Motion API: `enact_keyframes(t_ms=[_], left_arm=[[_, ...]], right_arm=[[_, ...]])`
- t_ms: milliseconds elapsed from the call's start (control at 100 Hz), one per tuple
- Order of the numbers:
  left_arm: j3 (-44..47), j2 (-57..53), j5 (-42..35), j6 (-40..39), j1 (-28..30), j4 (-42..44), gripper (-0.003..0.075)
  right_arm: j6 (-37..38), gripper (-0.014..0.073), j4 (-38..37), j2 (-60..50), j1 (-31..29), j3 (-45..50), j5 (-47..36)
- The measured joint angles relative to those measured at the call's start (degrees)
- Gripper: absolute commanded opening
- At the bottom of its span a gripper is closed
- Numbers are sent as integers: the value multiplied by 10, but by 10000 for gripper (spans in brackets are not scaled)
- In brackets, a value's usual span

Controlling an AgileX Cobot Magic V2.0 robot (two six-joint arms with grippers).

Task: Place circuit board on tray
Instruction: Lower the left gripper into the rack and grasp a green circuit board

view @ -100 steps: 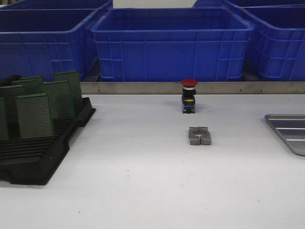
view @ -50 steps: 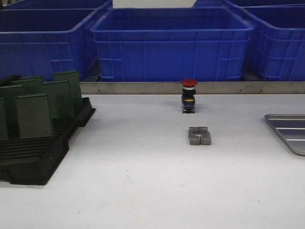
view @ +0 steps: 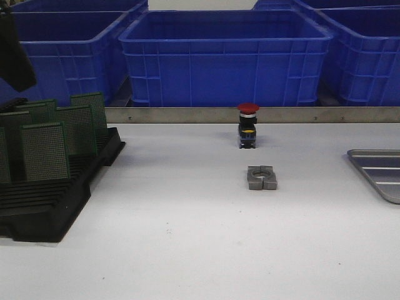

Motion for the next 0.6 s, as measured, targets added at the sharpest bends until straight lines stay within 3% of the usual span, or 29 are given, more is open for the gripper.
enact_keyframes(t_ms=[180, 600], left_arm=[[0, 34, -1, 56, 0, -15, 568], [-1, 100, -8, 94, 0, -17, 568]], right_arm=[[0, -66, 0, 0, 0, 0, 0], [0, -66, 0, 0, 0, 0, 0]])
